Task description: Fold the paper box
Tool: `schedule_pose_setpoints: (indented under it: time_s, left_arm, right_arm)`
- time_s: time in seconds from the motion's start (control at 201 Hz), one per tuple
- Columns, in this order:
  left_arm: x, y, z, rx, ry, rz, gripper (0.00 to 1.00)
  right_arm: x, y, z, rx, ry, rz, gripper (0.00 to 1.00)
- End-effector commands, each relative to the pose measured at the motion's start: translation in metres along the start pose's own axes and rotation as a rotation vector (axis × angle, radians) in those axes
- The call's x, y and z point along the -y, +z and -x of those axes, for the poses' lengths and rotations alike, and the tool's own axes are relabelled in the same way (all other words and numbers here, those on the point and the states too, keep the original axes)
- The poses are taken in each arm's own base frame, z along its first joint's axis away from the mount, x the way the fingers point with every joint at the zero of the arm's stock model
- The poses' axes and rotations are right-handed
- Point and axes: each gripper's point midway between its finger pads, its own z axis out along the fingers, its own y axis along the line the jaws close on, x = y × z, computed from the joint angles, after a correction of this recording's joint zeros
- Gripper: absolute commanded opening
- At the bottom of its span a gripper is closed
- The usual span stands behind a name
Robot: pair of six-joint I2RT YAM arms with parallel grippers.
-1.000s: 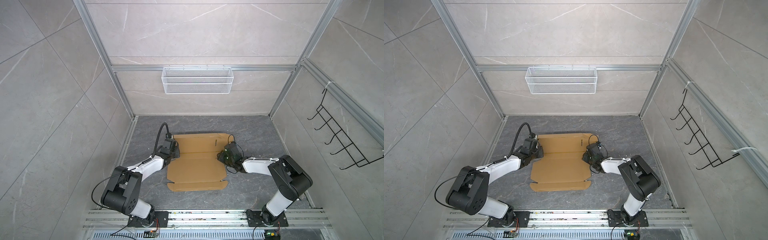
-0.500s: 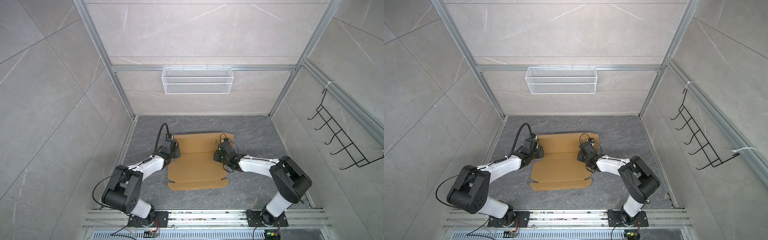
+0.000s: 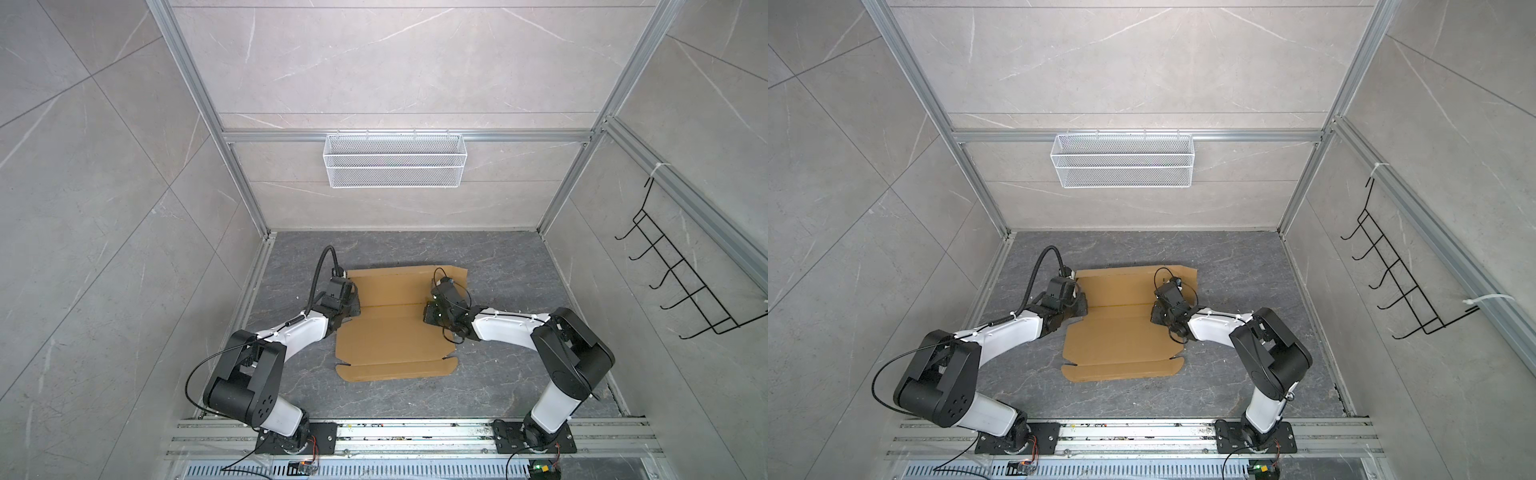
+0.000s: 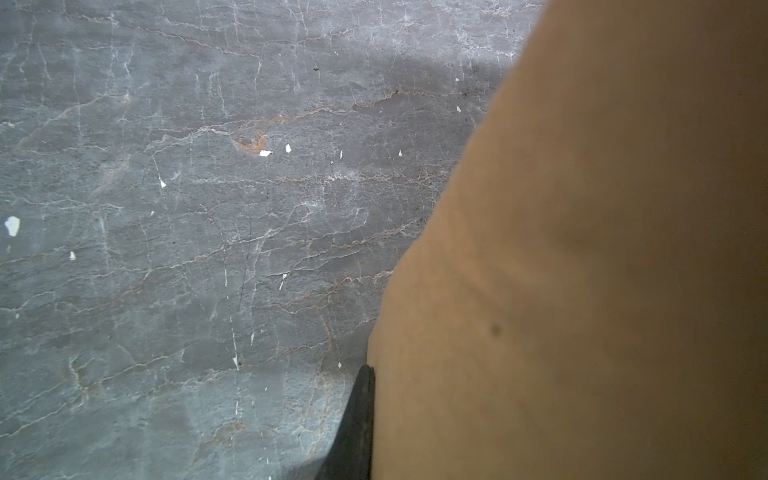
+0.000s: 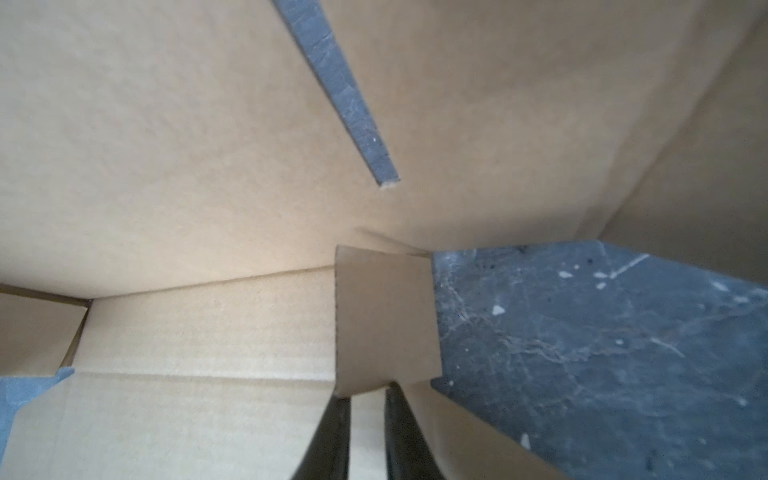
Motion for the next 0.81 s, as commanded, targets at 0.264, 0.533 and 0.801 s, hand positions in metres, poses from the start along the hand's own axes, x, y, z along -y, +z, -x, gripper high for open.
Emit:
schedule_pose_setpoints:
  time_s: [0.264, 0.533, 0.801]
  left_arm:
    - [-0.014, -0.006, -0.008, -0.028, 0.109, 0.061, 0.00]
    - [-0.006, -0.003, -0.006, -0.053, 0.159, 0.017, 0.00]
    - [0.001, 0.004, -0.007, -0.090, 0.167, -0.007, 0.00]
  right_arm:
    - [0.019, -0.099, 0.055, 0.054, -0.161, 0.159, 0.48]
    - [0.060, -0.169, 0.117, 0.087, -0.178, 0.099, 0.58]
    - [0.065, -0.138, 0.119, 0.035, -0.405, 0.147, 0.63]
